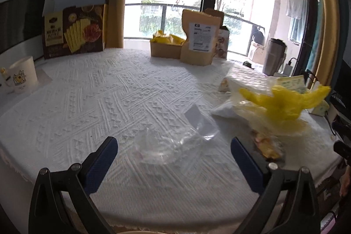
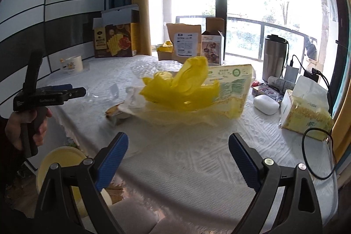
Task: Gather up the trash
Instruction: 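Reach the right tool to the yellow plastic bag and close on it, then lift the yellow bag with the right tool while the left tool grasps the clear bag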
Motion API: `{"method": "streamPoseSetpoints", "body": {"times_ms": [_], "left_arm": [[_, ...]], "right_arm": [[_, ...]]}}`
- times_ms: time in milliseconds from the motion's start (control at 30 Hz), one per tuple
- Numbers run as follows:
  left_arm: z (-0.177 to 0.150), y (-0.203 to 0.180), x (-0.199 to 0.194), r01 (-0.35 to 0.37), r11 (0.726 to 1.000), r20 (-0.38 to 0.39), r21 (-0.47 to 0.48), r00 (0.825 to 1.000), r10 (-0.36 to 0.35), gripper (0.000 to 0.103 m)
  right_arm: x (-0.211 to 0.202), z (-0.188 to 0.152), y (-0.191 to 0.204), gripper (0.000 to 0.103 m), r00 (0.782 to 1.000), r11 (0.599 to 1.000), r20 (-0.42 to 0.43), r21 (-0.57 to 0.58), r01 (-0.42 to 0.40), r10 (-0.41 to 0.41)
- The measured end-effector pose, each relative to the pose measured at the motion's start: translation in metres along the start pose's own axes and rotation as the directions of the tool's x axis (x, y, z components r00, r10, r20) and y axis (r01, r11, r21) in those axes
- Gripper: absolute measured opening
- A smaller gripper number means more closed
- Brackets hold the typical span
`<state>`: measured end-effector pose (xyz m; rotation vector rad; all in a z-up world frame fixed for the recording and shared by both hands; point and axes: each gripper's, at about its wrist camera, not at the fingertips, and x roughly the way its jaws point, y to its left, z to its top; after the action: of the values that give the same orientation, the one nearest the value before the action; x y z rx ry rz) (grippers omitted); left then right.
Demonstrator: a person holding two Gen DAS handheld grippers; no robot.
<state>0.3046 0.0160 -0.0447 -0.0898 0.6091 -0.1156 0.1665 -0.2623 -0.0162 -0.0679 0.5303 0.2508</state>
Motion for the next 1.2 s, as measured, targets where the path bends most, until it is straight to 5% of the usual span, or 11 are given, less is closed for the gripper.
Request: {"method": "streamPoseSetpoints", "body": {"times_ms": [200, 367, 467, 767, 933, 1067, 1200], "left_arm": [[0.008, 0.006, 0.027, -0.004, 1.0, -0.043, 0.014, 0.999, 0.005, 0.102], [0.01, 0.009, 0.041, -0.002, 0.999, -0.075, 0.035, 0.997, 0.005, 0.085], [0.006, 0.014, 0.05, 0.008, 1.0, -0.115, 0.021, 0.993, -0.006, 0.063], [-0.001, 0.015, 0.037, 0.042, 0.999, -0.09, 0.022, 0.995, -0.04, 0.042], [-0.001, 0.014, 0.018, 0.052, 0.999, -0.051, 0.016, 0.997, -0.051, 0.04], [0.001, 0.009, -0.002, 0.063, 0.998, -0.016, 0.025, 0.998, -0.063, 0.039], [0.003, 0.004, -0.023, 0.056, 0.997, 0.019, 0.053, 0.998, -0.058, 0.039]], "right_arm": [[0.025, 0.021, -0.01, 0.092, 1.0, 1.0, -0.009, 0.016, -0.006, 0.006], [0.044, 0.039, -0.004, 0.092, 1.0, 1.0, -0.003, 0.006, -0.011, 0.011], [0.056, 0.05, -0.003, 0.092, 1.0, 1.0, 0.006, 0.026, -0.015, 0.015], [0.075, 0.06, -0.007, 0.092, 0.998, 0.992, 0.005, 0.11, -0.067, 0.067], [0.078, 0.059, -0.005, 0.058, 0.998, 0.992, -0.009, 0.109, -0.068, 0.069], [0.076, 0.057, -0.003, 0.015, 0.998, 0.994, -0.011, 0.095, -0.062, 0.063], [0.062, 0.058, -0.001, 0.004, 0.999, 0.996, 0.026, 0.082, -0.041, 0.039]]}}
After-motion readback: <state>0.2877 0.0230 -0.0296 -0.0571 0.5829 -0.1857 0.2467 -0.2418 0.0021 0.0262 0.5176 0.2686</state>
